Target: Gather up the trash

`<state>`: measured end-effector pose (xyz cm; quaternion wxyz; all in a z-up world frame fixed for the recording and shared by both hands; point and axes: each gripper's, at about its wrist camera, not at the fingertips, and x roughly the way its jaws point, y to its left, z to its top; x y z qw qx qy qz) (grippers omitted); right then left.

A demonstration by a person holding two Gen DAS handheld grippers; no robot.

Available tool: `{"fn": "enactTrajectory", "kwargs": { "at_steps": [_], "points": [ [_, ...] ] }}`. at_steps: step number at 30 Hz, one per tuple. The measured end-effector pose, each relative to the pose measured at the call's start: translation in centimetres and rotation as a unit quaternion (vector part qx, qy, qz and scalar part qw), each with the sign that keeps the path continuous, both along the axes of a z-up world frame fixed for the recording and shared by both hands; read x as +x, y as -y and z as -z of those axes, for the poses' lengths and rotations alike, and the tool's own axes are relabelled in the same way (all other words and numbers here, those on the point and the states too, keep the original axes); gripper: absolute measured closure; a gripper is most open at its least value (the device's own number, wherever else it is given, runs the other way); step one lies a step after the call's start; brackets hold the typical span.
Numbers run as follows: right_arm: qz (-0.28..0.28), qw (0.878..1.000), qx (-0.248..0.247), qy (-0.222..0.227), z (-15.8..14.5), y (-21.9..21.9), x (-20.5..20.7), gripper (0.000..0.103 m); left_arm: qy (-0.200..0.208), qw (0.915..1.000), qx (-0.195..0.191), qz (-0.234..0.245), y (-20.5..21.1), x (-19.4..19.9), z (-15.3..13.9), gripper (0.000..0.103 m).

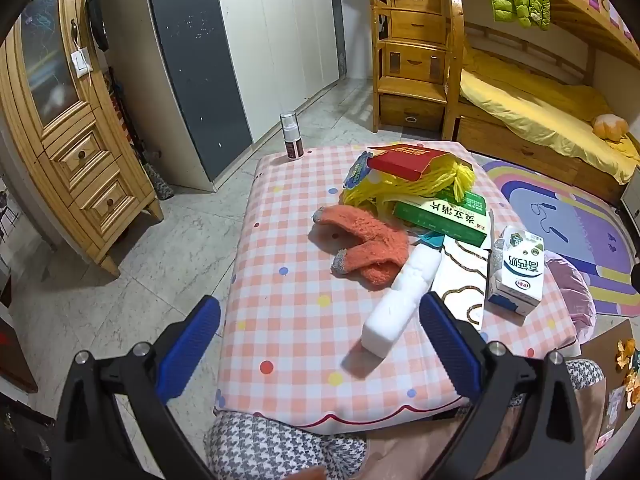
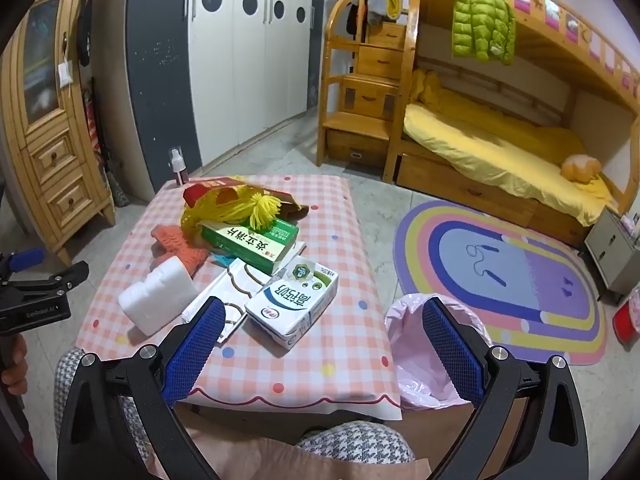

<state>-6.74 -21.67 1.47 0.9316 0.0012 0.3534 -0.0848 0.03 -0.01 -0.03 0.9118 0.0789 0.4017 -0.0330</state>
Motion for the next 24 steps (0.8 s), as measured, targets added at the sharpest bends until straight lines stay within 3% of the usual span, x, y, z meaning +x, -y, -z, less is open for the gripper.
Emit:
{"fn": "enactTrajectory", "kwargs": {
  "at_steps": [24],
  "points": [
    [0.001,1.000,0.012,-0.005,0.8,0.7,-0.1,0.006,-0.005,1.0000,0.000,0.002,0.0,-0.1,0.2,0.006]
  ]
}}
